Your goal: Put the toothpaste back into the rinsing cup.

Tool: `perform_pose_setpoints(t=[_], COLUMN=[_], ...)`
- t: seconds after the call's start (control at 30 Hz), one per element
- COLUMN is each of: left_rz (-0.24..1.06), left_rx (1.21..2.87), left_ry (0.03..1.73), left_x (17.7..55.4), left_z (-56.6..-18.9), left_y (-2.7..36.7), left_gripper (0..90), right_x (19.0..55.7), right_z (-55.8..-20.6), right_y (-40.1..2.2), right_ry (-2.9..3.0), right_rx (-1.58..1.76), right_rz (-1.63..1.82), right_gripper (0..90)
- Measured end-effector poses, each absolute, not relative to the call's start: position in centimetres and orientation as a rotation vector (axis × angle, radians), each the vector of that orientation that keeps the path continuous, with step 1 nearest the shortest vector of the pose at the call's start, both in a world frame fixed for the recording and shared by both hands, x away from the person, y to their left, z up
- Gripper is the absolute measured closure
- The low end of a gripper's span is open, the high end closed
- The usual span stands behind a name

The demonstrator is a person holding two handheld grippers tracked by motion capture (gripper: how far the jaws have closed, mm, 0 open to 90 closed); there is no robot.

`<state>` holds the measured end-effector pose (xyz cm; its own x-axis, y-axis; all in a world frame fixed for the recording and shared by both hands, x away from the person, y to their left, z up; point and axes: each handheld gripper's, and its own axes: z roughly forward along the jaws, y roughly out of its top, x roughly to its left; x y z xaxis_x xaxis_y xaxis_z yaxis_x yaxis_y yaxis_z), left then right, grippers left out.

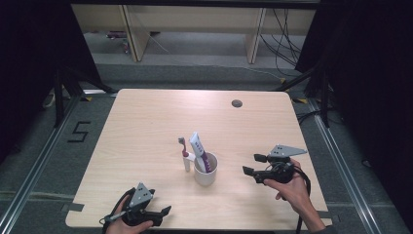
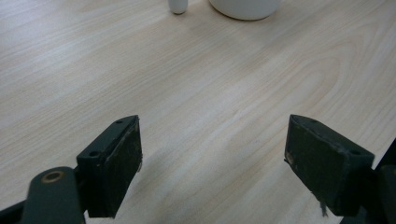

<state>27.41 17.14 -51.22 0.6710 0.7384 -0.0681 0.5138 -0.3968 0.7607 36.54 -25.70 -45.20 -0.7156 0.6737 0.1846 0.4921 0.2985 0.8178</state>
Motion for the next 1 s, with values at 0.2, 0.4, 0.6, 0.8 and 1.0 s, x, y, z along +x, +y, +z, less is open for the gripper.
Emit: perform_pose_setpoints(t=[0.2,0.4,0.6,0.8,1.0], left_rz=[0.357,0.351,0.35,0.351,0.351], left_rx=[2.086,2.1,2.095,2.097,2.091], left_ry=[0.966,0.951,0.957,0.955,0.954], left_x=[27.4,27.5,27.4,27.4,27.4], left_z=[-51.3,-51.3,-51.3,-51.3,-51.3], left_y=[17.1,17.1,17.1,17.1,17.1], left_gripper=[18.5,18.6,18.5,18.5,18.5], right_x=[36.1,35.6,34.8,33.8,33.3], right_z=[-45.8,-46.3,-46.7,-47.0,-47.2], right_y=[-26.6,-27.2,-27.5,-27.8,-28.1], right_ry=[2.379,2.368,2.375,2.383,2.382], right_rx=[1.099,1.069,1.092,1.131,1.151], right_rz=[1.37,1.345,1.337,1.342,1.349], right_gripper=[28.6,27.9,26.3,24.2,22.5])
